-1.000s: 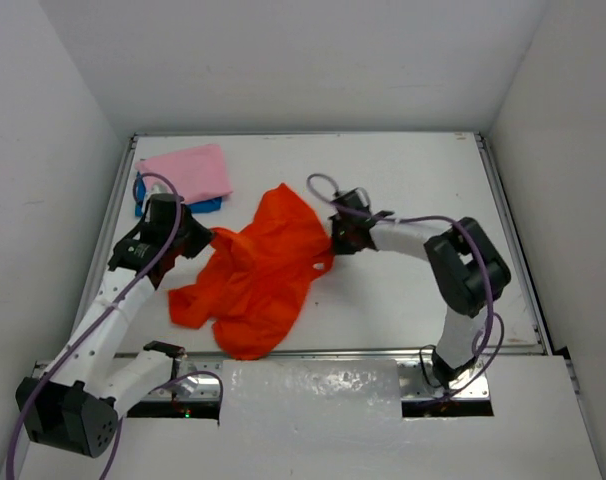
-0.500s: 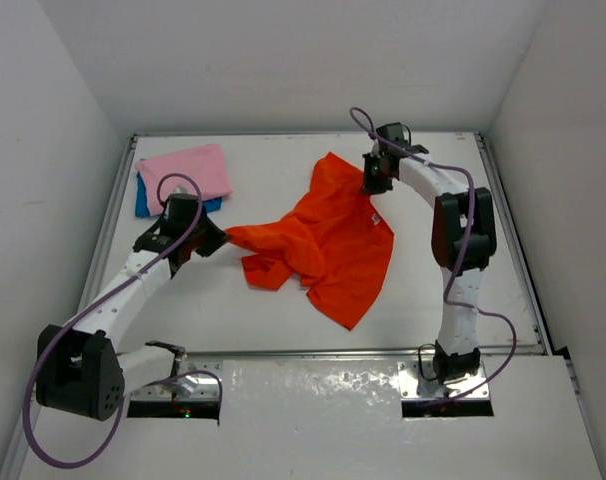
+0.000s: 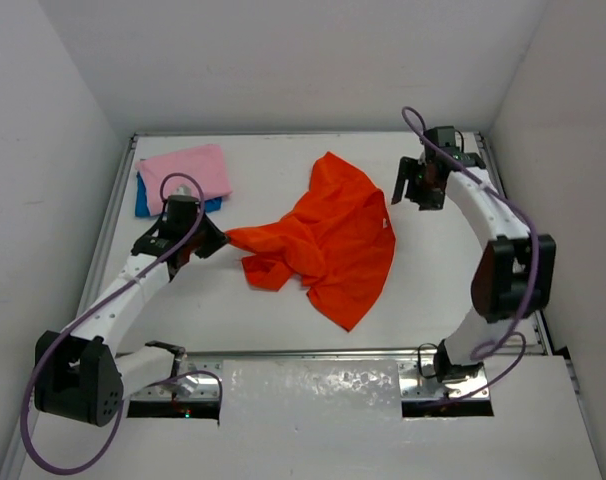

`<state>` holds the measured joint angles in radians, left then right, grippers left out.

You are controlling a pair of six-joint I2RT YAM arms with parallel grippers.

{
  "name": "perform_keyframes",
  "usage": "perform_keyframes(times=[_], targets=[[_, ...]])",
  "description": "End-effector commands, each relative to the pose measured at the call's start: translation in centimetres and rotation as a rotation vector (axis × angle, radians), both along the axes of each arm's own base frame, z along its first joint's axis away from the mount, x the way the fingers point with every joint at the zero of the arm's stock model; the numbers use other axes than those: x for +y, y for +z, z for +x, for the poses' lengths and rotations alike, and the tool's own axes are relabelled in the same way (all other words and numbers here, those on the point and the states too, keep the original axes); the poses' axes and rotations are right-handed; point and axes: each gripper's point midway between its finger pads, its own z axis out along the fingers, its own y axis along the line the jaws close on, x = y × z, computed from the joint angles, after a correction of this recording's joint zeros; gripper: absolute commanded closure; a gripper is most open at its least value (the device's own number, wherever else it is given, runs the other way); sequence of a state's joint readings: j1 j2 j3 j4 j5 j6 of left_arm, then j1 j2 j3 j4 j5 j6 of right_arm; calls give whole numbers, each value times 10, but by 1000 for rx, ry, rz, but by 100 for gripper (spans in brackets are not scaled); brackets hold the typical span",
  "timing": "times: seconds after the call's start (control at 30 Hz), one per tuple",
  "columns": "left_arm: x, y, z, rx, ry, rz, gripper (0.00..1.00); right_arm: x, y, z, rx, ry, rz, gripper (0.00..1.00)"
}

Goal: Fold and stack the t-shirts
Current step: Flatten out the tshirt

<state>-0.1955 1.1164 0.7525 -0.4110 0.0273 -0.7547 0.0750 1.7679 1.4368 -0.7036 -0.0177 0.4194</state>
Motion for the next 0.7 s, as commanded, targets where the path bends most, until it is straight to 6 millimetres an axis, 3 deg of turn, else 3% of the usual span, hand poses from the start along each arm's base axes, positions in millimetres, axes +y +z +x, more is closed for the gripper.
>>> perform_keyframes(times=[0.0, 0.1, 0.13, 0.17, 0.23, 0.27, 0.3, 0.33, 0.37, 0.57, 0.67], targets=[[0, 20, 10, -80, -26, 26, 100, 6, 15, -52, 43, -62, -7, 32], [-2, 22, 12, -91, -35, 19, 100, 32, 21, -92, 55, -44, -16, 33], [-2, 23, 11, -97, -39, 15, 100, 49, 21, -105, 54, -61, -9, 33], [-3, 24, 12, -100, -41, 14, 100, 52, 9, -123, 87, -88, -10, 33], [-4, 25, 13, -107, -49, 10, 100, 67, 13, -145, 54, -188, 32, 33], [-5, 27, 13, -110, -53, 9, 100, 70, 9, -155, 57, -227, 47, 33], [-5, 27, 14, -110, -55, 8, 100, 69, -8, -169, 81, -252, 46, 33], [-7, 27, 13, -112, -61, 6, 100, 75, -7, -178, 67, -297, 81, 34], [-6, 28, 14, -113, -60, 5, 100, 67, -20, -187, 70, -328, 47, 34], [-9, 28, 12, -111, -72, 0, 100, 62, -44, -209, 84, -477, 35, 35], [-8, 27, 11, -107, -71, 5, 100, 79, -49, -212, 97, -478, 41, 35]])
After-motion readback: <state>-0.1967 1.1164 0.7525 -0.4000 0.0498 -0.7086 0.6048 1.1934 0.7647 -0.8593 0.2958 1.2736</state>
